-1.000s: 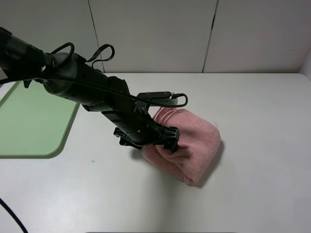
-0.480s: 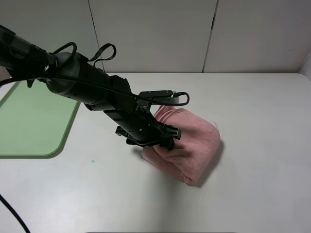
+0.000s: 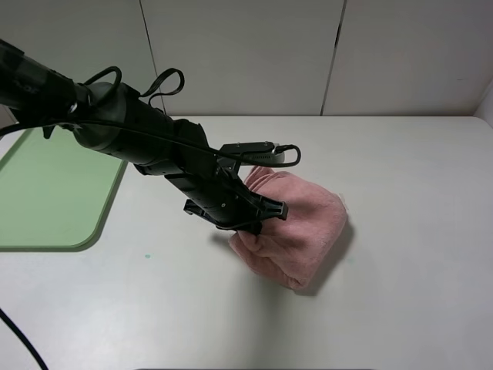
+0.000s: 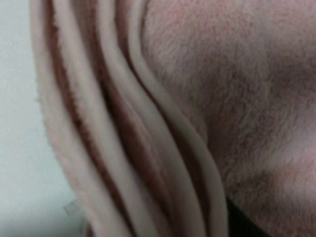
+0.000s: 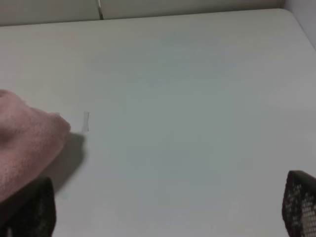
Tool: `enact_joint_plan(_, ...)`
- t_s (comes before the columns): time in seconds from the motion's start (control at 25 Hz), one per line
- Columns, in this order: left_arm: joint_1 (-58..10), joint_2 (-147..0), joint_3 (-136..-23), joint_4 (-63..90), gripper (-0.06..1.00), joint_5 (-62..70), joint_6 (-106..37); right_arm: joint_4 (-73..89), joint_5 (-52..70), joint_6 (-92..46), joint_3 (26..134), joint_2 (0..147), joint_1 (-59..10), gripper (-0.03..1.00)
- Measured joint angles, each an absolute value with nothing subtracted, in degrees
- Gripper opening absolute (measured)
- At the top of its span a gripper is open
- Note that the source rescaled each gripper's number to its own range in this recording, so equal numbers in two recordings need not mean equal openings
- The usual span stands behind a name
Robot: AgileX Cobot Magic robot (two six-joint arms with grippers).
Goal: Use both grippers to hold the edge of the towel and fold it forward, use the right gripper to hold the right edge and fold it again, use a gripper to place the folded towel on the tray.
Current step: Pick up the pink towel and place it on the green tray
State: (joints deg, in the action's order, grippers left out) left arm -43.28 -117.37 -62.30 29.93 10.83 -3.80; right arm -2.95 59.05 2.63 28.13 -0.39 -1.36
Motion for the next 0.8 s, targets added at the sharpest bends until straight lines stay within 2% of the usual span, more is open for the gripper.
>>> enact_joint_plan(0.52, -43.2, -117.4, -62.4, 28.6, 0.09, 11.4, -3.9, -3.0, 59.0, 2.6, 28.1, -0.4, -1.4, 1.0)
enact_joint_plan(0.8, -40.6, -115.2, -62.4, 24.8, 0.09, 15.1, -3.9, -3.0, 59.0, 2.6, 28.1, -0.4, -1.4, 1.0)
